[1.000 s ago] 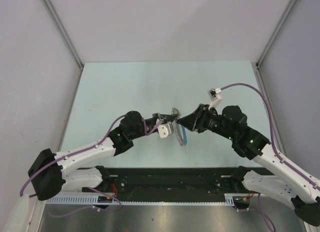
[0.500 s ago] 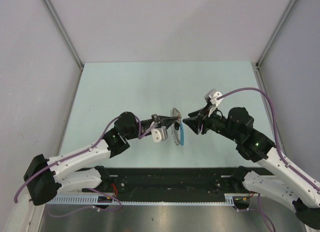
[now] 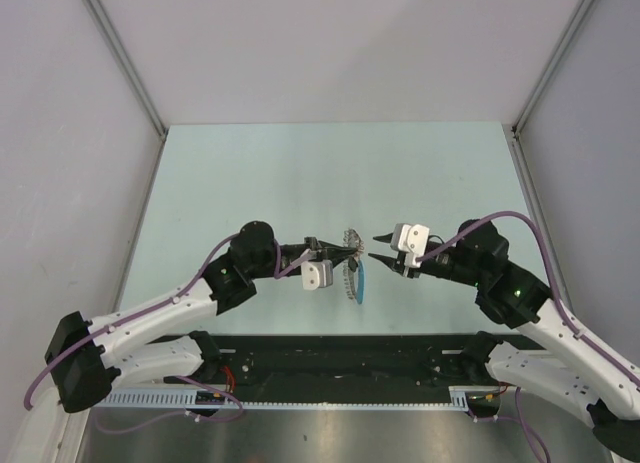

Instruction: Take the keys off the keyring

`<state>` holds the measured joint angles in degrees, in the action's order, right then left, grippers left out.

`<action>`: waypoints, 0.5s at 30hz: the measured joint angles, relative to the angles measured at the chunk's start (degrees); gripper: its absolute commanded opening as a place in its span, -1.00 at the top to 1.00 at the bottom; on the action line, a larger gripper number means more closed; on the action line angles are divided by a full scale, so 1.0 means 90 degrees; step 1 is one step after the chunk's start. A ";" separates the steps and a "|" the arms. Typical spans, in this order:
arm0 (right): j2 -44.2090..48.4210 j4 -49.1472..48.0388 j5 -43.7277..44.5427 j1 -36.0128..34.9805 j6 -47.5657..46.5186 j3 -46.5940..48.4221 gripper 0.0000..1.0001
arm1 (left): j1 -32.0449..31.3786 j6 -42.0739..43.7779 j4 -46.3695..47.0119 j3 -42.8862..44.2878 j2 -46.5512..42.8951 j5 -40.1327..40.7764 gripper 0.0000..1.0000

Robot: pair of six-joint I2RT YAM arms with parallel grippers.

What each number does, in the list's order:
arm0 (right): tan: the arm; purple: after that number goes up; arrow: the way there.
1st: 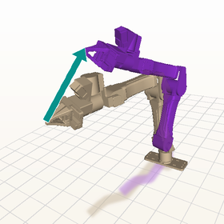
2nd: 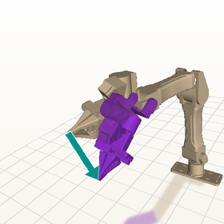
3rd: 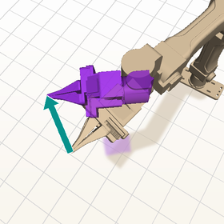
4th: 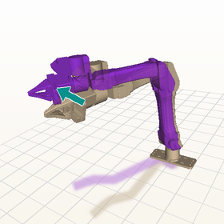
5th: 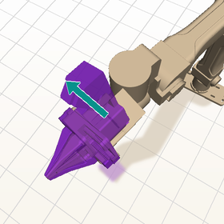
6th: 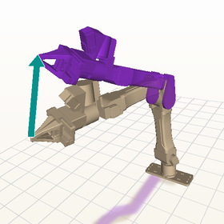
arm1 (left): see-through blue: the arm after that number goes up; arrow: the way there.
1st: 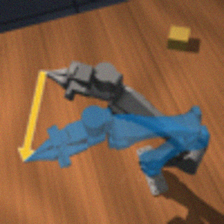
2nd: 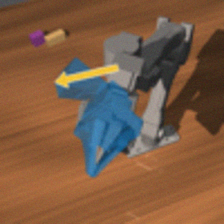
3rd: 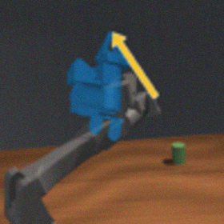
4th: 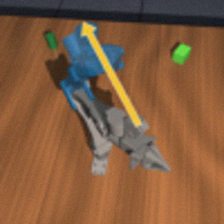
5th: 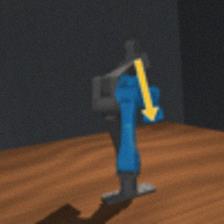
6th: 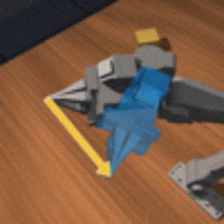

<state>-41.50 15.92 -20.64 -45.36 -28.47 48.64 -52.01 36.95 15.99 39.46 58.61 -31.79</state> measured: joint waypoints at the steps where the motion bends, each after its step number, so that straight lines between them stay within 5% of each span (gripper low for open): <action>1: 0.0005 0.0051 -0.0168 0.0000 -0.0148 -0.0005 0.22 | 0.0000 0.0000 -0.0032 0.0012 0.0000 -0.0010 0.99; 15: -0.0316 0.0253 -0.0903 -0.0002 -0.1022 -0.0005 0.37 | 0.0000 0.0000 -0.0153 0.0058 0.0005 -0.0165 1.00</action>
<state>-44.34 18.20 -28.77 -45.39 -37.67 48.60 -52.01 36.95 14.61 39.99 58.65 -33.28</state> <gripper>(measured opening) 0.327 0.005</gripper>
